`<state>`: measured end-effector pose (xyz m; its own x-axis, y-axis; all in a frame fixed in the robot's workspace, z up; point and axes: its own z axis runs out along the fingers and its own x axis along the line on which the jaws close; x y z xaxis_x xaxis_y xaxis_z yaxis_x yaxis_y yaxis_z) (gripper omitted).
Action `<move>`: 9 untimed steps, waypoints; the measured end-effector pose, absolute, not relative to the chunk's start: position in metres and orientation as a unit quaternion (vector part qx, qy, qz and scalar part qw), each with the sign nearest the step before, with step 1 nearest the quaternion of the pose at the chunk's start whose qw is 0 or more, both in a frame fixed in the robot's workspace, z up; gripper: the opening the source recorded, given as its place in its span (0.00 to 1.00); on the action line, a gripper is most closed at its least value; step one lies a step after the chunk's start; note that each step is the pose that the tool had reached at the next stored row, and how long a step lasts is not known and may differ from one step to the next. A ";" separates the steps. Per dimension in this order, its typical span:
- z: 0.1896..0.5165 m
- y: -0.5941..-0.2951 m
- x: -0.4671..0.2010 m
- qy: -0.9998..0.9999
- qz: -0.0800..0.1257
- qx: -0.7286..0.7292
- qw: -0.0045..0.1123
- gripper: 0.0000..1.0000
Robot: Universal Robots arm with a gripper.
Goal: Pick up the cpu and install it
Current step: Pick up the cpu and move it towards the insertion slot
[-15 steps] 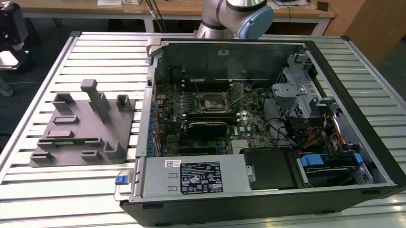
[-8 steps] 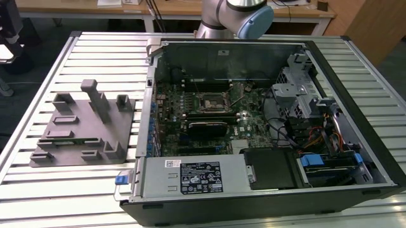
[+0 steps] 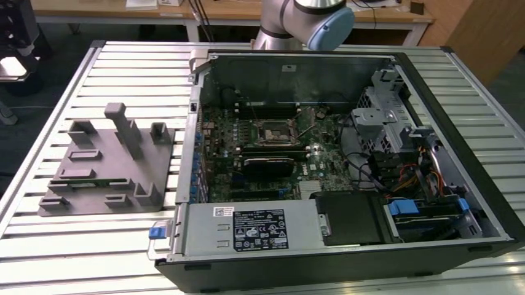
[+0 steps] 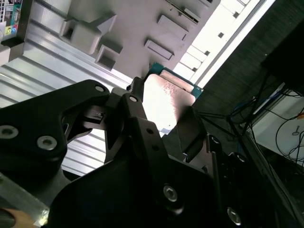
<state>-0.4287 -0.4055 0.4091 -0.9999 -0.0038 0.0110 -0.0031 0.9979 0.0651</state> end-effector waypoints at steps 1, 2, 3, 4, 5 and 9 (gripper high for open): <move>0.409 -0.406 -0.427 -0.999 -0.033 0.002 0.006 0.53; 0.409 -0.406 -0.425 -0.999 -0.033 0.002 0.006 0.53; 0.409 -0.406 -0.423 -0.999 -0.033 0.002 0.006 0.53; 0.409 -0.406 -0.422 -0.999 -0.033 0.002 0.006 0.53; 0.409 -0.406 -0.420 -0.999 -0.033 0.002 0.005 0.53; 0.408 -0.406 -0.413 -0.999 -0.033 0.002 0.006 0.53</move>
<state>-0.4129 -0.4056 0.4083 -0.9999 -0.0039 0.0109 -0.0031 0.9978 0.0655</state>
